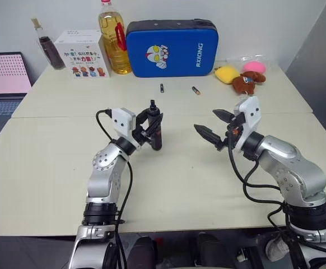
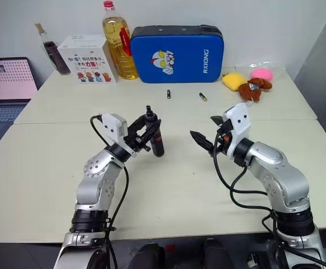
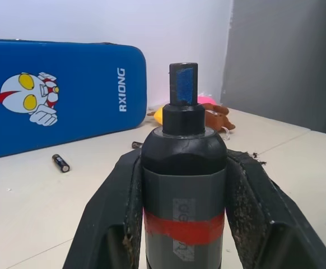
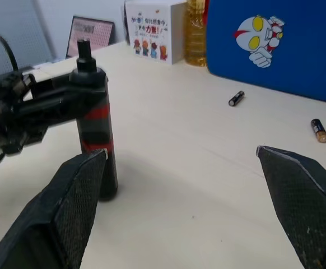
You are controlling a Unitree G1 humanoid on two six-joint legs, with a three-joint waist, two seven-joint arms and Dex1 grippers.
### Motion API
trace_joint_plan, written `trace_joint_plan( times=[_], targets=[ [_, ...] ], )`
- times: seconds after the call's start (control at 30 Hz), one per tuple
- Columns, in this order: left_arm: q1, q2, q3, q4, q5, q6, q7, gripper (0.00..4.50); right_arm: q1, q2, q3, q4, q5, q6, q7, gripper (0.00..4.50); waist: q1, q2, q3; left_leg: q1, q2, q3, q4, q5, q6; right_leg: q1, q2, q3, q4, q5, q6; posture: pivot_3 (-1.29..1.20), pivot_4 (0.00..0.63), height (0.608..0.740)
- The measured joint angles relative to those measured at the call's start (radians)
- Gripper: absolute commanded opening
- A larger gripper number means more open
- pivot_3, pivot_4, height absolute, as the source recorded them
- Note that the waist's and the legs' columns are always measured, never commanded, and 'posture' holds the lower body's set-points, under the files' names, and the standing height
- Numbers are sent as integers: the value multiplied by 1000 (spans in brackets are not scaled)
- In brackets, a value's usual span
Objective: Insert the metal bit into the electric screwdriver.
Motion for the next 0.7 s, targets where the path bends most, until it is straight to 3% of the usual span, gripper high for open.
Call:
trace_joint_plan(
  times=[0.13, 0.2, 0.3, 0.4, 0.57, 0.7],
  targets=[
    [-15, -3, -18, 13, -2, -1, 13, 1681, -131, -355, 161, 354, -224, -192, 315, 4500, 9, 1, 1, 1, -5, 1, 0, 0, 0, 2, -2, -2, -3, 0, 1, 0, 150, 740],
    [-21, -3, -19, 20, -3, -3, 20, 1681, -193, -412, 211, 493, -297, -268, 434, 4500, 4, 0, 0, 1, -4, 3, -1, 0, 0, 1, -1, 0, -3, 0, 1, 0, 150, 740],
    [-28, -3, -21, 29, 4, -6, 30, 1681, -275, -406, 290, 672, -374, -362, 582, 4500, -13, 1, 1, 2, 0, 3, -2, 0, 0, 1, 1, 1, -2, 0, 0, 0, 150, 740],
    [-27, -3, -26, 31, 6, -11, 38, 1681, -436, -330, 388, 907, -470, -506, 764, 4500, -24, 4, 1, 3, 0, 2, -2, 0, 0, 0, 1, 1, -1, 0, 0, 0, 150, 740],
    [-24, -14, -44, 29, 3, -24, 40, 1681, -635, -216, 433, 1182, -586, -675, 857, 4500, -14, 4, 1, 1, 1, 1, -2, 0, 0, 0, -2, 1, -2, 0, 0, 0, 150, 740],
    [-14, -16, -46, 23, 2, -32, 48, 1681, -702, -151, 484, 1335, -680, -763, 868, 4500, -5, 4, 1, 1, 0, 2, -1, 0, 0, 0, -4, 1, -2, 0, 0, 0, 150, 740]
  ],
)
